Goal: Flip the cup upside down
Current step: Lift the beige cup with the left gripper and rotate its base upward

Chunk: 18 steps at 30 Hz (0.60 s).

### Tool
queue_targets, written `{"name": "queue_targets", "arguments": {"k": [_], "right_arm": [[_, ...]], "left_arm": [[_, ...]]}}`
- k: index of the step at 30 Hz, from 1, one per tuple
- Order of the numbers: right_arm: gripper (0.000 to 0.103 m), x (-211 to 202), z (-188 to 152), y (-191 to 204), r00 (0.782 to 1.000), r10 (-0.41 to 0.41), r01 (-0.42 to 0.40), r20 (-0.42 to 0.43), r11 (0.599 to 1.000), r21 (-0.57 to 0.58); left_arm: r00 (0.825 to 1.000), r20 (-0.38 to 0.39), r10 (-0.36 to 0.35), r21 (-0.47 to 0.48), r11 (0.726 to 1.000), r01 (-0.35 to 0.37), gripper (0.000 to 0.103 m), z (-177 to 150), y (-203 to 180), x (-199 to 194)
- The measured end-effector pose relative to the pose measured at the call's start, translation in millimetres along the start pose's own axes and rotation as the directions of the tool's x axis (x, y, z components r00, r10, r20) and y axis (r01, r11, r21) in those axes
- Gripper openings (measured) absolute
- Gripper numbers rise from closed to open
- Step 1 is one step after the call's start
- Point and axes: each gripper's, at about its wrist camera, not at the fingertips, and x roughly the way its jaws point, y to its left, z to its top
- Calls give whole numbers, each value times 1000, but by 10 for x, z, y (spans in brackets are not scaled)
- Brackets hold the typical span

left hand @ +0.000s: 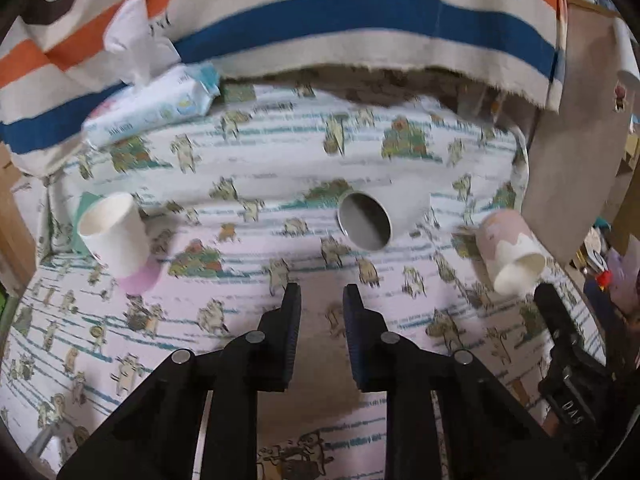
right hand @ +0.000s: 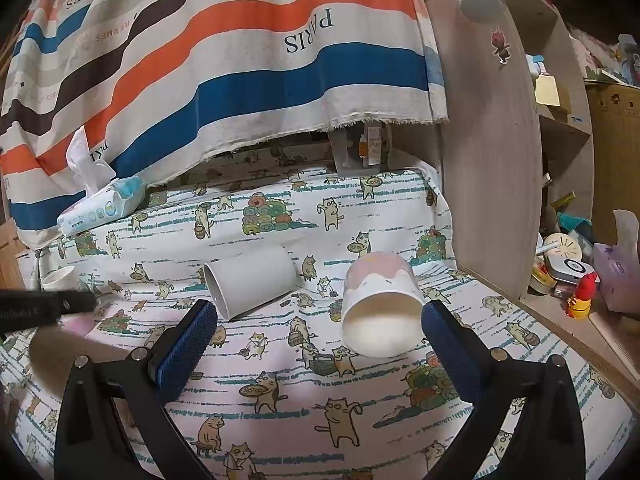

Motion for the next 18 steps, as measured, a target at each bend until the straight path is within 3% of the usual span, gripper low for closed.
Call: {"name": "queue_targets", "arguments": {"k": [4,12,15,16,18], "right_arm": [[103,10,-8,-15,1000,-1,1,-3,1000,6],[103,13,-14,-22,1000,-1,1,-3,1000,4],[103,17,-13,-19,1000,-1,1,-3,1000,3],[103,16,-12,-17,1000,-1,1,-4,1000,3],[103,20,-15,-19,1000,-1,1,-5,1000,2]], "left_arm": [[999,-44,-29,-28,999,28,19,-73,38,107],[1000,-25,-18,-31,999,17,19,-142,142,47],[997,-38,-68,-43,997,66,20,-156,217,8],[996,-37,-77,-40,996,76,26,-157,238,-22],[997,-19,-73,-16,997,73,50,-145,261,-105]]}}
